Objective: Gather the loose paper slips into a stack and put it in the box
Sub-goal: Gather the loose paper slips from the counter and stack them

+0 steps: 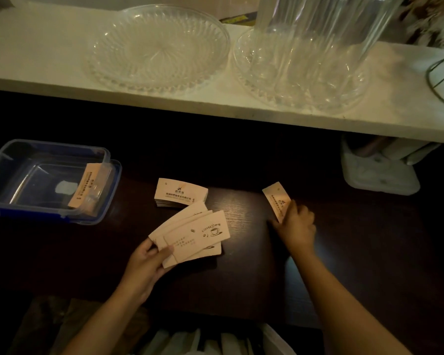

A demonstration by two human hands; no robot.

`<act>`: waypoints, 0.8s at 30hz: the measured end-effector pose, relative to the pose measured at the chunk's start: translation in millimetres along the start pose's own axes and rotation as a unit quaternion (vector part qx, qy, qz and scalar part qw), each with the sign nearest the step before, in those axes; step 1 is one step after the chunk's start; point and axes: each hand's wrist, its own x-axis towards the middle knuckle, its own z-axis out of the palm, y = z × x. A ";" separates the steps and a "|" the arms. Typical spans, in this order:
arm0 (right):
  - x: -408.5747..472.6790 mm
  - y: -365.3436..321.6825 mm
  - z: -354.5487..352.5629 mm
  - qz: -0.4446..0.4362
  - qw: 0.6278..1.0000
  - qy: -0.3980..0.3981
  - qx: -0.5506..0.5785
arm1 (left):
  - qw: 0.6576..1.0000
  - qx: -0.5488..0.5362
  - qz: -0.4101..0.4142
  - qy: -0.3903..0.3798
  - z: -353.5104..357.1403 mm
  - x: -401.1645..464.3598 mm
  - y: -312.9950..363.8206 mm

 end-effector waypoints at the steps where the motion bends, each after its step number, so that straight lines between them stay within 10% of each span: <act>1: 1.0 -0.2 4.2 -0.020 0.999 0.010 -0.030 | 1.000 -0.003 0.000 0.005 -1.9 0.2 -0.9; 8: -7.2 5.8 11.6 -0.160 0.973 0.026 -0.165 | 1.000 -0.017 -0.002 0.022 -6.4 2.4 -3.3; 12: -15.4 3.4 0.0 -0.076 0.994 0.014 0.074 | 0.999 -0.035 -0.003 0.026 -2.5 4.0 -3.1; 16: -35.4 -15.2 -0.4 0.052 0.880 -0.148 0.449 | 0.999 -0.037 -0.005 0.028 0.4 5.2 -1.8; 24: -59.7 -37.4 -2.9 -0.046 0.798 -0.251 0.546 | 0.998 -0.048 0.002 0.039 -0.2 -0.4 -1.2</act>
